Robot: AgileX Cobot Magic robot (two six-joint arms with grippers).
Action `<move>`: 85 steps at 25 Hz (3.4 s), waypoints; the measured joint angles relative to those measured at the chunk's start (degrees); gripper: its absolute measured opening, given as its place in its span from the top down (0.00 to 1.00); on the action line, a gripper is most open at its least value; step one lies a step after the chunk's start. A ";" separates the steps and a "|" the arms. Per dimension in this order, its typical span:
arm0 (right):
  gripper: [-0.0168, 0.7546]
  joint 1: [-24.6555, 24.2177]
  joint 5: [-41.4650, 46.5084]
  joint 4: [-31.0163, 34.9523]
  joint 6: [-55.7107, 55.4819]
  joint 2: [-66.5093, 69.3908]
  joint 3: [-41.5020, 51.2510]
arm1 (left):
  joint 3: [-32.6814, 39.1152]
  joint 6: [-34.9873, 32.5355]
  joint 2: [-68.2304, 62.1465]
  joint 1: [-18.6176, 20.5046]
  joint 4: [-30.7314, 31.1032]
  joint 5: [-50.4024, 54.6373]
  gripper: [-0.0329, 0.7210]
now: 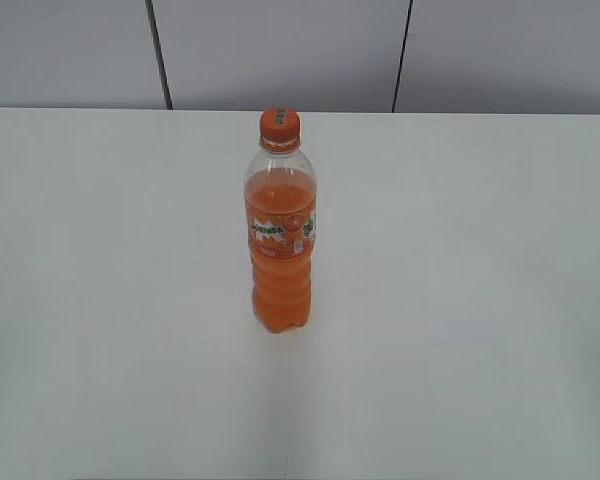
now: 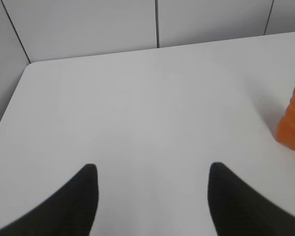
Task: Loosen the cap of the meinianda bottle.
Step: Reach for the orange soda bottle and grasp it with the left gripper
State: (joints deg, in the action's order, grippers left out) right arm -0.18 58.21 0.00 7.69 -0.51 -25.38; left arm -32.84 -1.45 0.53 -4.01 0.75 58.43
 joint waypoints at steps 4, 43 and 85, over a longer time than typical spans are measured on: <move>0.22 0.00 0.00 0.00 0.00 0.00 0.00 | -0.46 0.00 0.00 0.00 -0.11 -2.65 0.38; 0.22 0.00 0.00 0.00 0.00 0.00 0.00 | 15.45 0.00 -30.61 0.00 0.80 -72.27 0.38; 0.22 0.00 0.00 0.00 0.00 0.00 0.00 | 5.22 22.74 -100.22 -1.17 61.93 -121.22 0.22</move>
State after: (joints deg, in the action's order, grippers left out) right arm -0.18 58.21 0.00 7.69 -0.51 -25.38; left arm -27.62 21.29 -99.68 -5.18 62.68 -62.79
